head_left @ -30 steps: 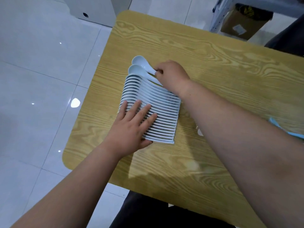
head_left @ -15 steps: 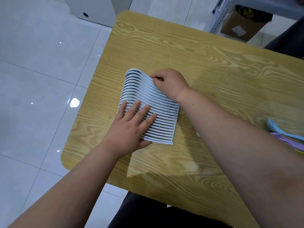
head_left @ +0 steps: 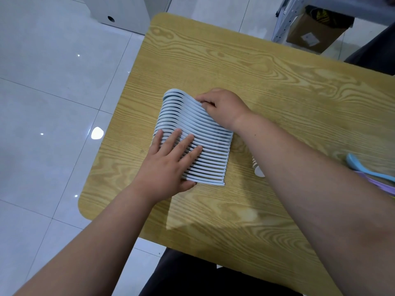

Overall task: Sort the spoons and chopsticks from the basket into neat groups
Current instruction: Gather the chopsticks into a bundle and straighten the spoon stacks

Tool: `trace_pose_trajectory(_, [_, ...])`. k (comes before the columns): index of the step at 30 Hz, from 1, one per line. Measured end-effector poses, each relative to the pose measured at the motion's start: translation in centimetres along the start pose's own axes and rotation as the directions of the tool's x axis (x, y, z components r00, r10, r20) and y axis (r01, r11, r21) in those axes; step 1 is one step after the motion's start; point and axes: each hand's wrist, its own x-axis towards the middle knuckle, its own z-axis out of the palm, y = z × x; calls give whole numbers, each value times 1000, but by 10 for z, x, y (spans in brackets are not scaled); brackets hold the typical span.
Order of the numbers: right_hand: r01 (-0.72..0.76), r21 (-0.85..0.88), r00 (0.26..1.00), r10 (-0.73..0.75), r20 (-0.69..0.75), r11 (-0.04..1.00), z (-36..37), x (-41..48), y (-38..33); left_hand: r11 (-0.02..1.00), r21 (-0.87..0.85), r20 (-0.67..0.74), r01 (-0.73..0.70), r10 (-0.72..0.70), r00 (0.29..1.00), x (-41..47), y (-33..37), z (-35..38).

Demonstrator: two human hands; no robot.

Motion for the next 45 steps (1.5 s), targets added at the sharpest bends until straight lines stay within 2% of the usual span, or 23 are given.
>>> trace_pose_trajectory(4, [21,5,1000,-21,-10,1000,3,-6,2,1000,-7,4,2,-2,1000,0,0,0])
trace_pose_trajectory(9, [44,-75,997,-48,-57,996,8,-9,6,1000,-21,-1,7,-7,1000,1,0,0])
trace_pose_trajectory(13, [51,-57,996,-55,-76,997,12,-13,7,1000,-23,-4,10,-10,1000,1,1,0])
trace_pose_trajectory(21, [45,-78,999,-47,-21,996,9,-17,11,999,-44,13,13,-12,1000,1,0,-3])
trace_pose_trajectory(27, [51,-157,996,-62,-66,986,10,-20,13,999,-50,11,15,-14,1000,1,2,-5])
trace_pose_trajectory(32, [79,-253,995,-92,-41,964,10,-22,14,998,-69,-22,7,-8,1000,3,5,-5])
trace_pose_trajectory(42, [83,-283,996,-88,-7,956,8,-47,21,977,-205,-77,58,-75,994,13,14,-15])
trace_pose_trajectory(45, [110,-272,989,-133,-67,956,5,-77,22,968,-236,-97,86,-112,989,18,21,-20])
